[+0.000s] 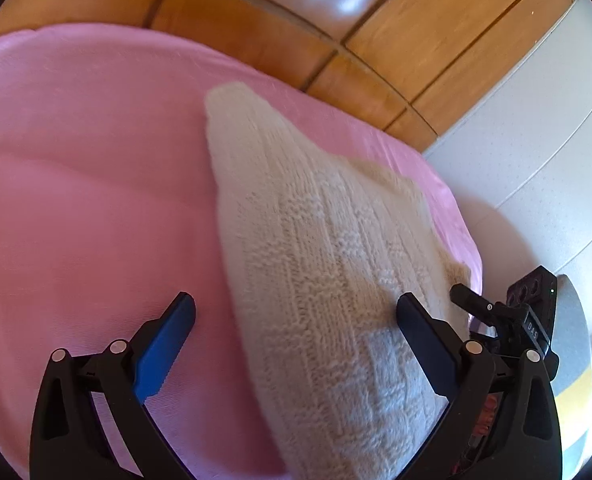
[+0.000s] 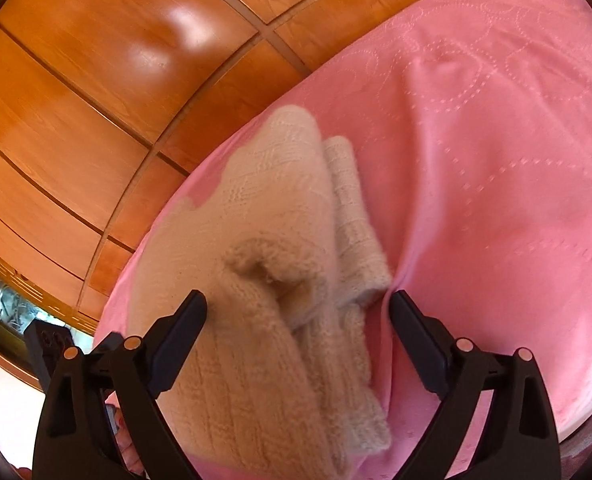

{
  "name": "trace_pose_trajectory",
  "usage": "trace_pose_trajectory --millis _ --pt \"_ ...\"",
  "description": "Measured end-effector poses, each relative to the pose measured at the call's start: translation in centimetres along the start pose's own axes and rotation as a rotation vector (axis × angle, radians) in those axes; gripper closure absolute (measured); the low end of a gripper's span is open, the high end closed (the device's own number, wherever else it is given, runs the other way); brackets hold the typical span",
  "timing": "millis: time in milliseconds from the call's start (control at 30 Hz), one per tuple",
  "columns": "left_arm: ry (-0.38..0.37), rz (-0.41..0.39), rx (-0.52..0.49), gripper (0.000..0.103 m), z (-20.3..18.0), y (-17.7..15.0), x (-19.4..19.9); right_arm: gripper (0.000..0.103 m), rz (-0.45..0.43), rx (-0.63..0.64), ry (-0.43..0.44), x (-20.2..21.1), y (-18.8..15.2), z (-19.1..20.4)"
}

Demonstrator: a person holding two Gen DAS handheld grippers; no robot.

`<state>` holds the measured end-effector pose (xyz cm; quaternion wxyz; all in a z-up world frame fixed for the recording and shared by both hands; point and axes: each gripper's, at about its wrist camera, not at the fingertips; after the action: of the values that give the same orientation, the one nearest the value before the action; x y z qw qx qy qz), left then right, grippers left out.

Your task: Fold small clothes

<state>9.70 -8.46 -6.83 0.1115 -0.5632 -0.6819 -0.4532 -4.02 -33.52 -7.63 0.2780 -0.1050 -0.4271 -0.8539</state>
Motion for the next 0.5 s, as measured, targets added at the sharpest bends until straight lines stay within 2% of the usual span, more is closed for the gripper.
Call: trace_pose_trajectory --millis 200,333,500 --pt "-0.023 0.040 -0.021 0.003 -0.5 0.4 -1.2 0.010 0.069 -0.031 0.047 0.0 -0.3 -0.7" --pt "-0.031 0.066 -0.005 0.003 -0.5 1.2 -1.6 0.010 0.079 -0.056 0.088 -0.6 0.0 -1.4" --pt "-0.007 0.087 -0.023 0.003 -0.8 1.2 -2.1 0.011 0.059 -0.119 0.120 -2.5 2.1 -1.5"
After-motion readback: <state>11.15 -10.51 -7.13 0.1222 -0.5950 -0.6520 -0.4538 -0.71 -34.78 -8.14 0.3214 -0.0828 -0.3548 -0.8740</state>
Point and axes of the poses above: each gripper's, at about its wrist camera, not at the fingertips, and x roughly against the way its jaws point, z to its left, y to its top, and after that the axes turned 4 degrees about z, right-handed
